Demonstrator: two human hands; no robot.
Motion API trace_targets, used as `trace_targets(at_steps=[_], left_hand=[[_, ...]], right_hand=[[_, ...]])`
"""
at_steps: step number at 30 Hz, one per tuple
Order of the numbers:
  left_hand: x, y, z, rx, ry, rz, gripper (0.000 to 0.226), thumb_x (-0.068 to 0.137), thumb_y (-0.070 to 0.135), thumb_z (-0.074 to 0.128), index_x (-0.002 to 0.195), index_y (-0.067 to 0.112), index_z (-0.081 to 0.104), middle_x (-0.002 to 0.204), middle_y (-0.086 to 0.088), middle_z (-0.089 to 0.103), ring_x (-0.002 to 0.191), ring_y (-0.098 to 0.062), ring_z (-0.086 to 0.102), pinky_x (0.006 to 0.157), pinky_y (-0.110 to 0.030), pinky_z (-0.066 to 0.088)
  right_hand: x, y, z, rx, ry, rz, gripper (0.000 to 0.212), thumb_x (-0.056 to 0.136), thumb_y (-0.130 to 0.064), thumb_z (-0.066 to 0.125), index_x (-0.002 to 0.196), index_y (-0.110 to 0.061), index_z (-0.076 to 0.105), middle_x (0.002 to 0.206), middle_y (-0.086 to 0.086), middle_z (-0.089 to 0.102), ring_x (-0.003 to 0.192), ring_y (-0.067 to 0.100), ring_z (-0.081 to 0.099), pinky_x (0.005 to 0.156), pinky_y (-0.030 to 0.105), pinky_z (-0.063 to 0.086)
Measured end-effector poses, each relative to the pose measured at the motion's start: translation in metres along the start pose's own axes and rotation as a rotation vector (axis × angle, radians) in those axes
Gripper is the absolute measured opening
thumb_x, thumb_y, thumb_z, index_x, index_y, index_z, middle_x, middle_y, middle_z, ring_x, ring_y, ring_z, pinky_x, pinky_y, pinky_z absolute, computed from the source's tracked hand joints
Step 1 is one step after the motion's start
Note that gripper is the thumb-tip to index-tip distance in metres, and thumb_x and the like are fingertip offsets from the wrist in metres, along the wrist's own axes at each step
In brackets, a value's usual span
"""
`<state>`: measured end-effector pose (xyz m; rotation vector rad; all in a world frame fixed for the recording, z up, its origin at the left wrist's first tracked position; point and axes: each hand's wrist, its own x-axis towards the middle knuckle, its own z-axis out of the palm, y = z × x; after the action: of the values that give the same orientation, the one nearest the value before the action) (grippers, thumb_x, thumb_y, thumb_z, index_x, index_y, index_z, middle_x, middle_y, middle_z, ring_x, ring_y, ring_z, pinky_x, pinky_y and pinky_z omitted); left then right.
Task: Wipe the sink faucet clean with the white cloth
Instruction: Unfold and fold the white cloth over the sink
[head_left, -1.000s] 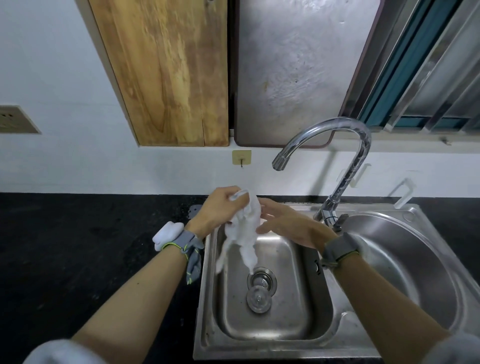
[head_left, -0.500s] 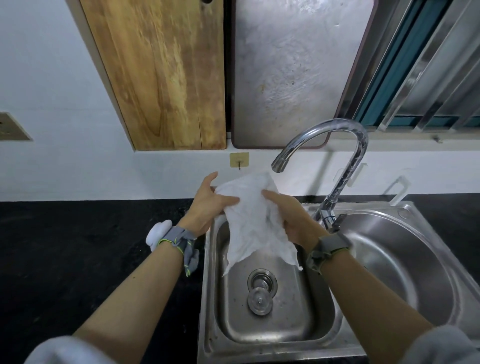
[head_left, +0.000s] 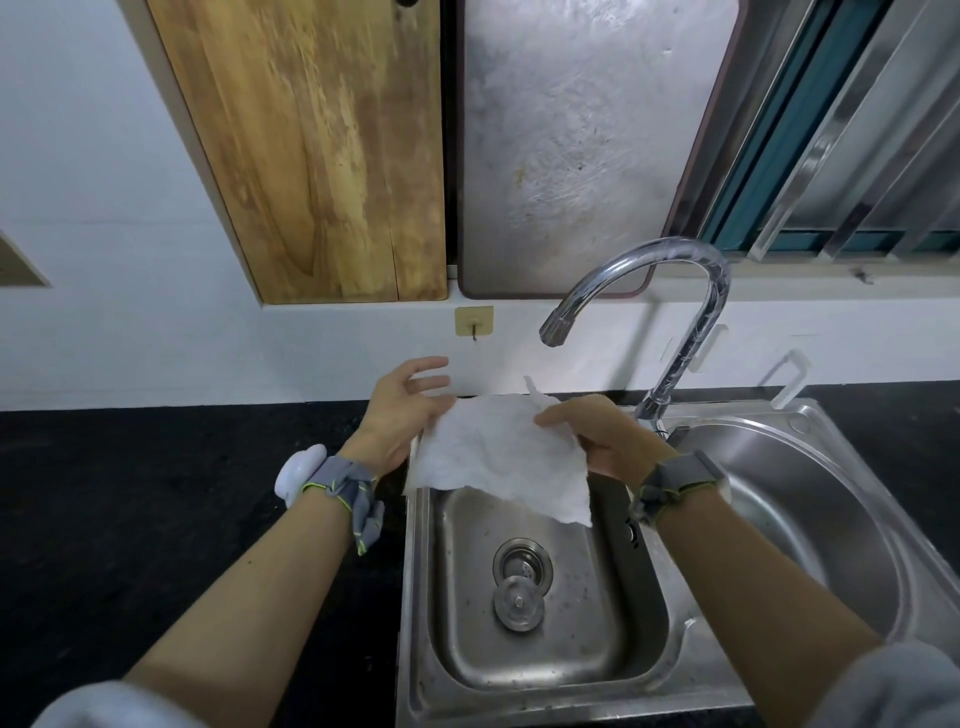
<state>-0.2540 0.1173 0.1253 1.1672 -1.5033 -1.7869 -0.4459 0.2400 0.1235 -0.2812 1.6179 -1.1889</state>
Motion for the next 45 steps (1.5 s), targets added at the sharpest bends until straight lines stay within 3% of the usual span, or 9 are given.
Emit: trace_targets(at_steps=[6, 12, 15, 18, 23, 34, 38, 42, 45], left_hand=[[0.002, 0.001, -0.009, 0.579, 0.060, 0.249, 0.043, 0.083, -0.008, 0.059, 0.115, 0.018, 0.071, 0.115, 0.001, 0.070, 0.110, -0.014, 0.062, 0.099, -0.025, 0.047], [0.006, -0.002, -0.008, 0.929, -0.067, 0.356, 0.037, 0.083, 0.015, 0.074, 0.119, 0.017, 0.069, 0.119, -0.002, 0.063, 0.111, -0.019, 0.056, 0.092, -0.018, 0.035], [0.005, -0.002, -0.005, 0.954, -0.028, 0.418, 0.020, 0.088, 0.026, 0.069, 0.104, 0.016, 0.073, 0.101, -0.002, 0.065, 0.092, -0.018, 0.057, 0.079, -0.022, 0.035], [0.004, 0.000, -0.005, 0.970, -0.023, 0.442, 0.018, 0.087, 0.039, 0.067, 0.090, 0.022, 0.073, 0.087, 0.006, 0.068, 0.081, -0.014, 0.055, 0.073, -0.027, 0.039], [0.001, 0.007, -0.006, 0.629, -0.110, 0.231, 0.024, 0.084, 0.042, 0.068, 0.068, 0.025, 0.064, 0.070, 0.010, 0.066, 0.066, -0.007, 0.059, 0.062, -0.022, 0.043], [0.001, 0.013, -0.015, 0.404, -0.174, 0.037, 0.041, 0.073, 0.054, 0.076, 0.087, 0.016, 0.070, 0.074, 0.007, 0.071, 0.064, -0.007, 0.068, 0.056, -0.021, 0.052], [0.002, 0.004, -0.017, 0.121, -0.323, -0.096, 0.046, 0.066, 0.020, 0.089, 0.104, 0.006, 0.067, 0.103, -0.011, 0.074, 0.095, -0.027, 0.072, 0.077, -0.037, 0.060], [0.003, 0.000, -0.012, 0.346, -0.166, -0.075, 0.048, 0.067, 0.015, 0.085, 0.105, 0.009, 0.058, 0.106, -0.009, 0.067, 0.097, -0.026, 0.065, 0.083, -0.043, 0.057], [0.002, -0.003, 0.004, 0.504, -0.004, -0.004, 0.037, 0.079, 0.024, 0.075, 0.104, 0.010, 0.052, 0.100, -0.003, 0.059, 0.086, -0.017, 0.059, 0.066, -0.029, 0.050]], right_hand=[[0.011, 0.004, -0.011, -0.117, 0.269, -0.026, 0.012, 0.093, -0.007, 0.057, 0.085, -0.007, 0.065, 0.081, 0.013, 0.062, 0.070, 0.026, 0.063, 0.055, 0.029, 0.053], [0.008, -0.002, -0.016, 0.099, 0.252, -0.063, 0.022, 0.089, -0.003, 0.056, 0.093, -0.011, 0.076, 0.080, 0.006, 0.063, 0.069, 0.022, 0.059, 0.064, 0.033, 0.055], [0.005, -0.002, -0.017, 0.095, 0.174, -0.131, 0.013, 0.084, -0.013, 0.069, 0.093, -0.005, 0.074, 0.078, 0.004, 0.069, 0.070, 0.021, 0.063, 0.062, 0.030, 0.053], [0.007, 0.003, -0.023, -0.182, -0.002, -0.244, 0.044, 0.076, -0.032, 0.082, 0.110, -0.006, 0.071, 0.104, 0.006, 0.073, 0.099, 0.027, 0.068, 0.089, 0.038, 0.055], [0.009, 0.011, -0.017, -0.739, -0.017, -0.314, 0.028, 0.066, -0.035, 0.089, 0.082, -0.020, 0.071, 0.082, -0.002, 0.073, 0.077, 0.017, 0.067, 0.067, 0.024, 0.051], [-0.005, 0.005, -0.003, 0.162, -0.022, -0.124, 0.035, 0.083, -0.012, 0.076, 0.112, 0.006, 0.066, 0.100, 0.020, 0.068, 0.085, 0.031, 0.064, 0.072, 0.035, 0.055], [-0.007, 0.000, 0.000, 0.319, -0.010, 0.002, 0.018, 0.088, -0.020, 0.072, 0.098, -0.006, 0.066, 0.085, 0.012, 0.066, 0.075, 0.025, 0.063, 0.069, 0.034, 0.055], [-0.006, 0.004, 0.003, 0.454, -0.037, 0.005, 0.015, 0.091, -0.019, 0.066, 0.082, -0.007, 0.064, 0.066, 0.008, 0.067, 0.055, 0.021, 0.067, 0.053, 0.026, 0.057], [-0.003, 0.008, 0.014, 0.394, 0.086, -0.124, 0.008, 0.087, -0.010, 0.070, 0.091, -0.006, 0.065, 0.092, 0.015, 0.071, 0.080, 0.030, 0.069, 0.077, 0.042, 0.060]])
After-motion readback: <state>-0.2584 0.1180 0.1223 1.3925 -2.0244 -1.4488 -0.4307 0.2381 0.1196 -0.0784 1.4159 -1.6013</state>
